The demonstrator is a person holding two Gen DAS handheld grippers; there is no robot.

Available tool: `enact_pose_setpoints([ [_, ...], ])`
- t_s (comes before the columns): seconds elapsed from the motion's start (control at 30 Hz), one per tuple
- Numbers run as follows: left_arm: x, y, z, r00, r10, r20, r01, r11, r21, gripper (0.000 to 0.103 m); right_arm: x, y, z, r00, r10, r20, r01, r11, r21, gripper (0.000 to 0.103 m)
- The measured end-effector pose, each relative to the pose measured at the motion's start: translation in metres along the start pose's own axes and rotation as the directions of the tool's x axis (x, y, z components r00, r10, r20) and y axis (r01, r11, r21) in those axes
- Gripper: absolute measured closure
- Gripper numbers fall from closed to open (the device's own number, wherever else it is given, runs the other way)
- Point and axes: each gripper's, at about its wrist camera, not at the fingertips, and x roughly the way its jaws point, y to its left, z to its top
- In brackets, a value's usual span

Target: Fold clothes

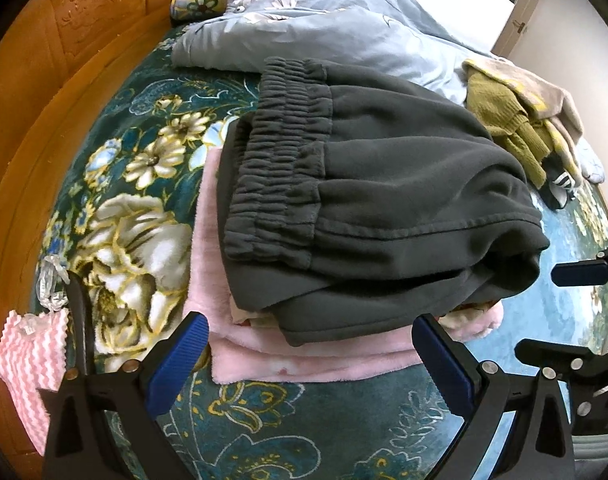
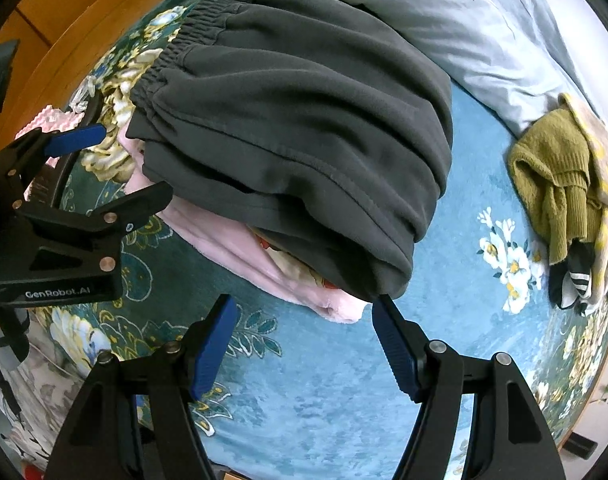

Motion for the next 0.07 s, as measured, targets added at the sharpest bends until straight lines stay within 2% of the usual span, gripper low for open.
enact_pose_setpoints([
  [0.07,-0.0011,-0.0014,-0.0001,1.0,-0.008,-0.002,0.008,1.0,-0.004,0.0,0.0008,0.0005,-0.0003,1.0,-0.003,-0.002,0.003,1.0,-0.008,0.032],
])
